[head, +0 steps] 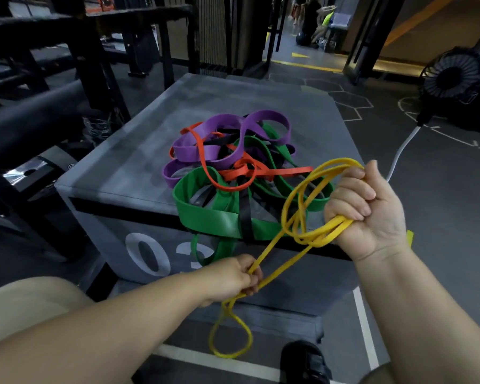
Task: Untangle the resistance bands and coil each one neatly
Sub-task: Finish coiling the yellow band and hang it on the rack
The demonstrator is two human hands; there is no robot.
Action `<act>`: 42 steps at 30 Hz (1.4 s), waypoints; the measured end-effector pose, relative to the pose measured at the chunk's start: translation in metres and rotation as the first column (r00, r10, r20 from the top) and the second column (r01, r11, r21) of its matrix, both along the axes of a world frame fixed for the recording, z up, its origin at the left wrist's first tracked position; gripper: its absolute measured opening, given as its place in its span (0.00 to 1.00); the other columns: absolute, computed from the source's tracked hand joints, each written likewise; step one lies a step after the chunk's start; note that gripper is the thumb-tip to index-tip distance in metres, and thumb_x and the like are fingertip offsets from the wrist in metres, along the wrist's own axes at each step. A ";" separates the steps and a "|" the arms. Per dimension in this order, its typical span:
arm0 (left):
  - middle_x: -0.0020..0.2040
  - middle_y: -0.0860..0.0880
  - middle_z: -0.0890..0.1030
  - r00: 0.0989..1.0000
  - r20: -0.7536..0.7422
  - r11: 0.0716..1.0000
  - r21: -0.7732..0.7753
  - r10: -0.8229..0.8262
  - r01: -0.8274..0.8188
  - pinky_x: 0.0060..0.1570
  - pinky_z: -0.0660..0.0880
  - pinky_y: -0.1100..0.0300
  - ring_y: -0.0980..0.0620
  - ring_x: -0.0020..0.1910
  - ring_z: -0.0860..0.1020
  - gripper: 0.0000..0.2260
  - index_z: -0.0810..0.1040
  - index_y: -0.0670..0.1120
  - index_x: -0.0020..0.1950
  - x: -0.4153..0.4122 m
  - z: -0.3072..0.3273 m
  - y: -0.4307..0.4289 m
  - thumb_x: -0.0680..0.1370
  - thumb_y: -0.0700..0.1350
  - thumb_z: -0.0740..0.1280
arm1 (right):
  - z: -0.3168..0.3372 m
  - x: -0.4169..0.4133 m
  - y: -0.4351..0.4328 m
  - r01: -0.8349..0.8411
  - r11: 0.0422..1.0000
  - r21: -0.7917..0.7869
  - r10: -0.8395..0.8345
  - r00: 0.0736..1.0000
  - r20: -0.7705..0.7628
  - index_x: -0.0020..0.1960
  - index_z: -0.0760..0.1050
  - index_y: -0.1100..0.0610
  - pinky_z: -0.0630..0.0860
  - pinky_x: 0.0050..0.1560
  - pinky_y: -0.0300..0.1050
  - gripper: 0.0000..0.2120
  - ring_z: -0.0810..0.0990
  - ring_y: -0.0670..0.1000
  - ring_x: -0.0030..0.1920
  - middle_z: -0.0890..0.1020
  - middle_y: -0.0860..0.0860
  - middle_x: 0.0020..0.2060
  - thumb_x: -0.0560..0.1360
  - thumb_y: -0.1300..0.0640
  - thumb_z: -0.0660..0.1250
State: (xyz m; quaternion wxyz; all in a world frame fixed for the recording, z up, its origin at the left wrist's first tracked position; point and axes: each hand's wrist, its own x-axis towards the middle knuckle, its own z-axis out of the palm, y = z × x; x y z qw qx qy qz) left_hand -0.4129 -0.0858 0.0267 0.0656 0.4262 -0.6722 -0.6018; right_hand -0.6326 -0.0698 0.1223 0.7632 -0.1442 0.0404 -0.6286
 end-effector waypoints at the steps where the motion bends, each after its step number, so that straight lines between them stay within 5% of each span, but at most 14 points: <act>1: 0.39 0.50 0.77 0.999 0.014 0.999 -0.020 0.044 -0.043 0.47 0.74 0.61 0.55 0.39 0.75 0.08 0.73 0.48 0.46 0.000 0.000 -0.002 0.81 0.38 0.59 | 0.001 -0.001 0.001 0.041 0.999 0.013 -0.041 0.999 -0.002 0.40 0.73 0.59 0.64 0.20 0.36 0.14 0.66 0.45 0.18 0.73 0.48 0.22 0.78 0.49 0.66; 6: 0.36 0.50 0.76 0.984 0.056 0.984 -0.057 0.169 -0.166 0.43 0.73 0.61 0.54 0.36 0.74 0.06 0.73 0.49 0.44 0.000 0.000 -0.010 0.81 0.44 0.62 | 0.011 -0.007 0.004 0.195 0.979 0.062 -0.189 0.978 -0.084 0.39 0.72 0.57 0.59 0.19 0.32 0.16 0.62 0.43 0.17 0.69 0.46 0.19 0.78 0.46 0.62; 10: 0.36 0.51 0.74 0.961 0.272 0.980 -0.197 0.056 -0.001 0.38 0.68 0.60 0.53 0.36 0.71 0.05 0.73 0.50 0.44 0.003 -0.002 -0.011 0.79 0.49 0.63 | 0.022 -0.014 0.006 0.350 0.934 0.073 -0.327 0.918 -0.223 0.38 0.71 0.54 0.58 0.21 0.31 0.15 0.62 0.44 0.19 0.65 0.45 0.21 0.77 0.44 0.61; 14: 0.41 0.51 0.73 0.936 0.347 0.952 -0.261 -0.064 0.162 0.40 0.70 0.58 0.52 0.39 0.72 0.08 0.69 0.51 0.46 0.004 0.004 -0.004 0.77 0.51 0.67 | 0.023 -0.018 0.006 0.477 0.874 0.088 -0.437 0.853 -0.285 0.39 0.69 0.54 0.61 0.26 0.36 0.06 0.61 0.44 0.25 0.63 0.45 0.28 0.73 0.55 0.63; 17: 0.45 0.54 0.71 0.914 0.401 0.811 -0.514 -0.062 0.280 0.41 0.66 0.57 0.51 0.44 0.72 0.11 0.69 0.51 0.52 0.003 0.017 0.010 0.75 0.53 0.68 | 0.020 -0.015 0.002 0.592 0.800 0.101 -0.529 0.774 -0.348 0.41 0.69 0.54 0.64 0.28 0.37 0.08 0.63 0.45 0.27 0.64 0.46 0.29 0.79 0.56 0.58; 22: 0.51 0.50 0.70 0.905 0.339 0.444 -0.790 -0.258 0.422 0.45 0.66 0.54 0.48 0.51 0.69 0.10 0.71 0.50 0.62 0.000 0.026 0.020 0.81 0.45 0.59 | 0.019 0.000 -0.001 0.719 0.687 0.106 -0.548 0.608 -0.575 0.46 0.68 0.54 0.77 0.34 0.42 0.08 0.71 0.48 0.26 0.71 0.49 0.28 0.83 0.52 0.58; 27: 0.45 0.50 0.73 0.917 0.251 0.231 -0.916 -0.310 0.329 0.37 0.63 0.59 0.49 0.41 0.73 0.11 0.73 0.50 0.59 0.001 0.029 0.016 0.78 0.47 0.60 | 0.004 0.034 0.004 0.538 0.840 0.068 -0.236 0.475 -0.848 0.47 0.62 0.54 0.81 0.32 0.50 0.08 0.75 0.52 0.25 0.71 0.51 0.28 0.83 0.52 0.56; 32: 0.43 0.51 0.74 0.954 -0.045 0.391 -0.917 -0.297 0.079 0.37 0.63 0.61 0.55 0.39 0.69 0.05 0.66 0.51 0.51 0.002 0.043 0.016 0.78 0.50 0.59 | -0.012 0.056 0.015 0.302 0.952 0.057 -0.027 0.266 -0.964 0.46 0.61 0.55 0.73 0.27 0.42 0.09 0.73 0.48 0.26 0.70 0.54 0.32 0.83 0.53 0.56; 37: 0.46 0.54 0.70 0.955 -0.207 0.538 -0.841 -0.213 -0.062 0.40 0.70 0.57 0.55 0.40 0.71 0.08 0.63 0.52 0.49 0.003 0.036 0.014 0.79 0.53 0.59 | -0.018 0.065 0.019 0.175 0.984 0.008 0.005 0.018 -1.000 0.44 0.63 0.54 0.70 0.29 0.46 0.11 0.70 0.49 0.25 0.72 0.49 0.25 0.83 0.50 0.57; 40: 0.42 0.56 0.69 0.954 -0.262 0.581 -0.803 -0.146 -0.132 0.41 0.70 0.65 0.60 0.41 0.71 0.09 0.64 0.53 0.48 0.004 0.036 0.008 0.77 0.55 0.62 | -0.017 0.071 0.022 0.137 0.985 0.108 0.104 0.039 -0.994 0.47 0.63 0.56 0.64 0.21 0.39 0.11 0.66 0.49 0.21 0.69 0.51 0.24 0.83 0.49 0.56; 42: 0.36 0.59 0.68 0.960 -0.268 0.642 -0.751 -0.086 -0.153 0.36 0.64 0.72 0.64 0.37 0.70 0.12 0.64 0.57 0.45 0.006 0.042 0.003 0.74 0.56 0.67 | -0.015 0.072 0.021 0.146 0.975 0.169 0.144 0.167 -0.975 0.47 0.64 0.54 0.58 0.19 0.35 0.09 0.61 0.47 0.19 0.66 0.51 0.24 0.83 0.50 0.57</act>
